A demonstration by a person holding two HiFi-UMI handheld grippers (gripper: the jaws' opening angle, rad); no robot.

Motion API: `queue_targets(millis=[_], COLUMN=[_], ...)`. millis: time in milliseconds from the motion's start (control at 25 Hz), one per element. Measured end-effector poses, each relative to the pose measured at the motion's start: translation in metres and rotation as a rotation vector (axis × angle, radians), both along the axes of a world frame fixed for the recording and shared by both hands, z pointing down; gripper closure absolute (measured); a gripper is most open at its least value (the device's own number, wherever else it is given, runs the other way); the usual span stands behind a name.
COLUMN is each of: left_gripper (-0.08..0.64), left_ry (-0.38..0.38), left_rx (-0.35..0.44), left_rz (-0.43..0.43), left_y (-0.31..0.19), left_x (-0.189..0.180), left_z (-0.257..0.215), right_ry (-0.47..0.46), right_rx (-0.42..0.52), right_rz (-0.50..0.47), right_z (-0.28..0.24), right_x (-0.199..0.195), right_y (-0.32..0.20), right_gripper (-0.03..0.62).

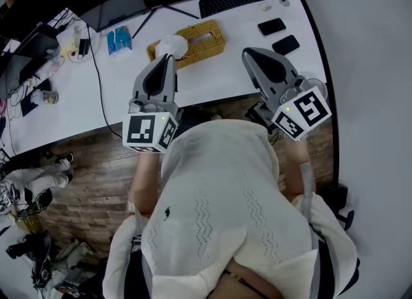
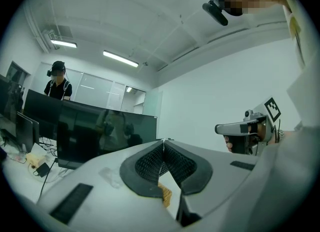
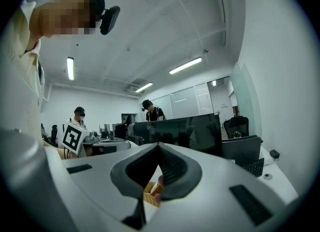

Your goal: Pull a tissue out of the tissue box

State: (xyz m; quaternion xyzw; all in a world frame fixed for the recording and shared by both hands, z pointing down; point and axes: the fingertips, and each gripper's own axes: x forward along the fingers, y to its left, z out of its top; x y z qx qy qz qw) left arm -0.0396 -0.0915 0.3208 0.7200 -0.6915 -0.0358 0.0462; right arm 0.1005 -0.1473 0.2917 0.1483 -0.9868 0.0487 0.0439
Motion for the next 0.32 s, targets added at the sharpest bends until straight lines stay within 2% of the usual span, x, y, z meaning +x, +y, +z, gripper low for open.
queue_targets(millis=[320], left_gripper=[0.546], left_ry=[0.001], left_rx=[-0.011], left_rz=[0.019], left_y=[-0.0065], left_x=[0.0024], left_z=[0.0053], right_ry=[0.02], right_rx=[-0.009], right_rz=[-0.011], right_z=[0.0072], right_x=[-0.0046], right_y=[-0.0021], right_gripper=[0.592])
